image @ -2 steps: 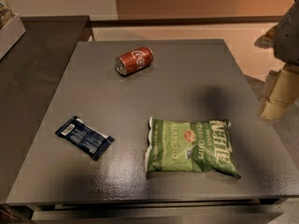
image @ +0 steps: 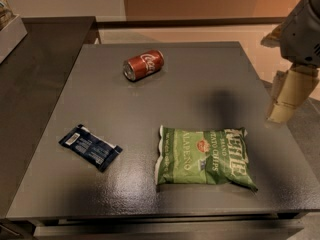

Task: Pick coke can

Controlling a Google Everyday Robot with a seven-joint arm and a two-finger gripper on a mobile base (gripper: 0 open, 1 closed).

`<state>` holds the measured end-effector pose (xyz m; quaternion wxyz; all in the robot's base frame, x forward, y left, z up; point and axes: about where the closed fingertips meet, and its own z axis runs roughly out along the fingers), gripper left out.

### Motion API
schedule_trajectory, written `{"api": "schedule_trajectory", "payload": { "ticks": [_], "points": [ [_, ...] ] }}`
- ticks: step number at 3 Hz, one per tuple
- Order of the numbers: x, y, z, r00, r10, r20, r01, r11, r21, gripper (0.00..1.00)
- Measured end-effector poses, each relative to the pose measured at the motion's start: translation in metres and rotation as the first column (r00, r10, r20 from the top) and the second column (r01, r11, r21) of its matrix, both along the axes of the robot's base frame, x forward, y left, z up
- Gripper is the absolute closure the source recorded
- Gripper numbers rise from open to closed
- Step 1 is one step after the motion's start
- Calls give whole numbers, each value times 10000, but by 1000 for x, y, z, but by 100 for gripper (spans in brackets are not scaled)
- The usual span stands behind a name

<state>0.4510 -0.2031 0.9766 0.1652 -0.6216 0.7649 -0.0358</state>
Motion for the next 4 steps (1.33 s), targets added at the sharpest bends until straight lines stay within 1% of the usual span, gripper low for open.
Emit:
{"api": "schedule_trajectory", "payload": {
  "ticks": [1, 2, 3, 4],
  "points": [
    [30, 23, -3, 9964, 818, 221, -818, 9966, -16, 0],
    [56, 44, -6, 9879, 1494, 406, -1491, 9888, -119, 0],
    [90, 66, -6, 9695, 2291, 868, -2284, 9734, -177, 0],
    [121, 87, -7, 9454, 3009, 1253, -2992, 9536, -327, 0]
  ]
}}
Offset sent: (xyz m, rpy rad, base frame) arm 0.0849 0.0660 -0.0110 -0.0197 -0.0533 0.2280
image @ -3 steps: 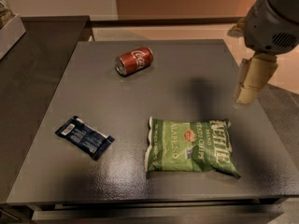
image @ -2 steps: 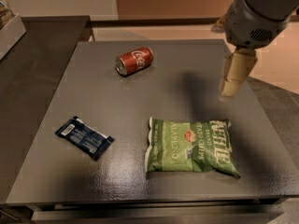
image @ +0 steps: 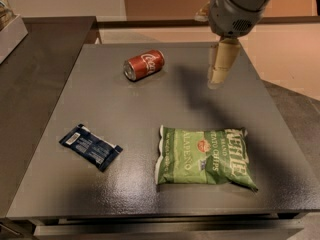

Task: Pick coke can

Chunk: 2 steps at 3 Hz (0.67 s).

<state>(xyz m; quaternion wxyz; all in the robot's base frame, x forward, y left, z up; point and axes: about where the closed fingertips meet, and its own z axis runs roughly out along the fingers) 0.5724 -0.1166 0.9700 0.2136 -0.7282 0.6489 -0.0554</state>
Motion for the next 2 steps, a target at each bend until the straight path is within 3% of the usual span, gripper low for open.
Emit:
{"api": "schedule_trajectory", "payload": {
  "ticks": [2],
  "points": [
    [50, 38, -17, 9901, 1399, 116, -1394, 9897, -316, 0]
  ]
}}
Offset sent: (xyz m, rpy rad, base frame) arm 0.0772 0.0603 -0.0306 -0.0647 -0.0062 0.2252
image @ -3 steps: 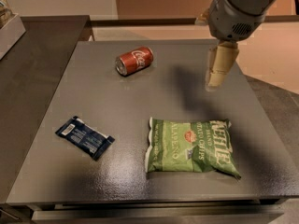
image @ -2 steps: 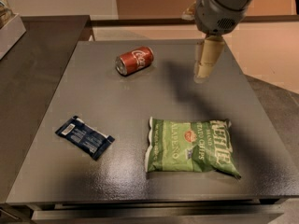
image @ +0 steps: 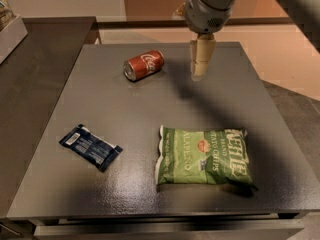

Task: Pick coke can

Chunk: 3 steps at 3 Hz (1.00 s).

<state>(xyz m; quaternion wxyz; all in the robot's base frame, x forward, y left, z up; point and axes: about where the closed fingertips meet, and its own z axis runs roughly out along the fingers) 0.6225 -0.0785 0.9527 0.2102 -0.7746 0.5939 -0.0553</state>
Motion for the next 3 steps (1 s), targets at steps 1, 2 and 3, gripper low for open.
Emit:
{"api": "schedule_trajectory", "payload": {
  "ticks": [1, 2, 3],
  "points": [
    [13, 11, -7, 9992, 399, -35, -399, 9991, -157, 0],
    [33, 30, -18, 9960, 883, -154, -892, 9935, -706, 0],
    [49, 52, -27, 9901, 1385, -245, -1405, 9818, -1276, 0]
  ]
}}
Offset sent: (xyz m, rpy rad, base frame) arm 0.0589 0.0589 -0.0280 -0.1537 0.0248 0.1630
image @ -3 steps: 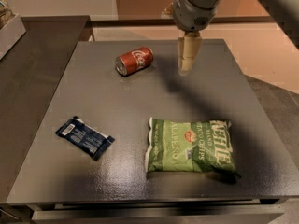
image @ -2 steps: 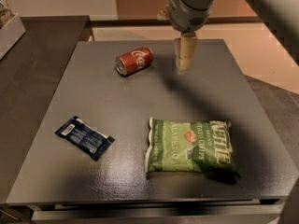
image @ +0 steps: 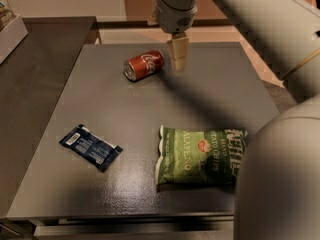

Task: Pick coke can

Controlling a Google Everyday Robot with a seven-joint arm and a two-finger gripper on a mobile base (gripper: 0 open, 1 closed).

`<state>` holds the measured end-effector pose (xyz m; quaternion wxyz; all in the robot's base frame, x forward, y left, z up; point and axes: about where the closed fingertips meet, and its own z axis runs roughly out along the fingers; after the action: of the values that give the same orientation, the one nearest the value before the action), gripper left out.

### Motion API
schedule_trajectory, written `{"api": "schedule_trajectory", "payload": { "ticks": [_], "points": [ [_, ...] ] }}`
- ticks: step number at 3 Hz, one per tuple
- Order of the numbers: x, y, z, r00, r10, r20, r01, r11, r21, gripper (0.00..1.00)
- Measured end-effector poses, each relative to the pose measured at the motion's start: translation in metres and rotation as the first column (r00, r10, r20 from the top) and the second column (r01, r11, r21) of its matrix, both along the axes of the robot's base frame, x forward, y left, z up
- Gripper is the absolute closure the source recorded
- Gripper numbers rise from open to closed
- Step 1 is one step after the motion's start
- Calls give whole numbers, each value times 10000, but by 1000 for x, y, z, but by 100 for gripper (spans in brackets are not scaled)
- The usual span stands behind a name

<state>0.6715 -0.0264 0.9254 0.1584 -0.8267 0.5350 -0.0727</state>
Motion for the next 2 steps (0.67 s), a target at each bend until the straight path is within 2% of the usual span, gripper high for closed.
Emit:
{"api": "schedule_trajectory", "payload": {
  "ticks": [2],
  "points": [
    [16, 42, -13, 9959, 905, 53, -895, 9909, -1004, 0]
  ]
}}
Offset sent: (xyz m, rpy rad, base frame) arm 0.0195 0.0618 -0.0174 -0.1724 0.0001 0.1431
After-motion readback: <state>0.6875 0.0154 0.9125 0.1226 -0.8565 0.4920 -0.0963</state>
